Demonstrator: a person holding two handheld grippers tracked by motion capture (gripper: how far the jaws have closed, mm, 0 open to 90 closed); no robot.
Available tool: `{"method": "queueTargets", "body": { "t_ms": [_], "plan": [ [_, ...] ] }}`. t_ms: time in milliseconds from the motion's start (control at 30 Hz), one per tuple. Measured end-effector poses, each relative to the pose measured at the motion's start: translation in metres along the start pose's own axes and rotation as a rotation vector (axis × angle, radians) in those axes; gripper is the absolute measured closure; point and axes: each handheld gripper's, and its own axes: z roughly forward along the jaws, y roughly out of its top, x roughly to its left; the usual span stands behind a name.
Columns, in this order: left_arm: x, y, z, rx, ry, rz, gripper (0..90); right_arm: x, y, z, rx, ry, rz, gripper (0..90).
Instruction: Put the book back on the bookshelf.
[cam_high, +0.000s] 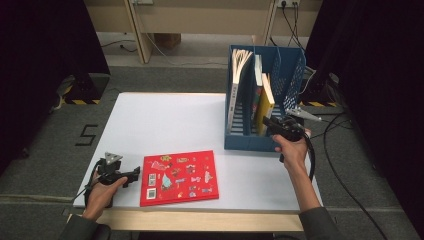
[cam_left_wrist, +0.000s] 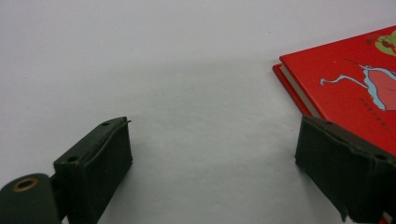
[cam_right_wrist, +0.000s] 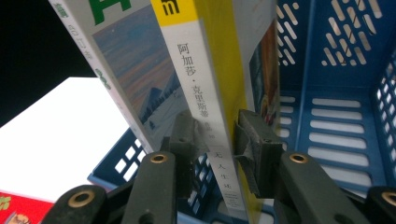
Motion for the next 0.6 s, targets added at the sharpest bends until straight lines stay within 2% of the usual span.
{"method": "queueTargets", "body": {
  "t_ms": [33,100,167,300,367,433,500,600],
  "plan": [
    [0.000,0.000,0.000,0.001,-0.001,0.000,9.5,-0.001,0.002,0.003,0.002,-0.006,-0.005,68.8],
    [0.000,0.000,0.000,0.000,0.000,0.001,9.5,0.000,0.005,0.011,0.000,0.014,0.022,67.8],
    [0.000,0.000,0.000,0.000,0.000,0.000,9.5,0.006,0.010,0.017,0.010,0.014,-0.011,68.5],
    [0.000,0.000,0.000,0.002,-0.001,0.001,9.5,0.012,0.017,0.025,0.008,-0.004,-0.036,69.0],
    [0.000,0.000,0.000,0.000,0.000,0.001,9.5,0.011,0.017,0.026,0.008,-0.004,-0.042,69.0],
    [0.000,0.000,0.000,0.000,0.001,0.002,9.5,0.008,0.018,0.027,0.002,0.001,-0.021,69.1],
    [0.000,0.000,0.000,0.000,0.001,0.002,9.4,0.006,0.020,0.029,0.003,-0.008,-0.029,69.6],
    [0.000,0.000,0.000,0.000,0.002,0.002,9.4,0.004,0.026,0.035,0.000,-0.009,-0.018,69.4]
  ]
}}
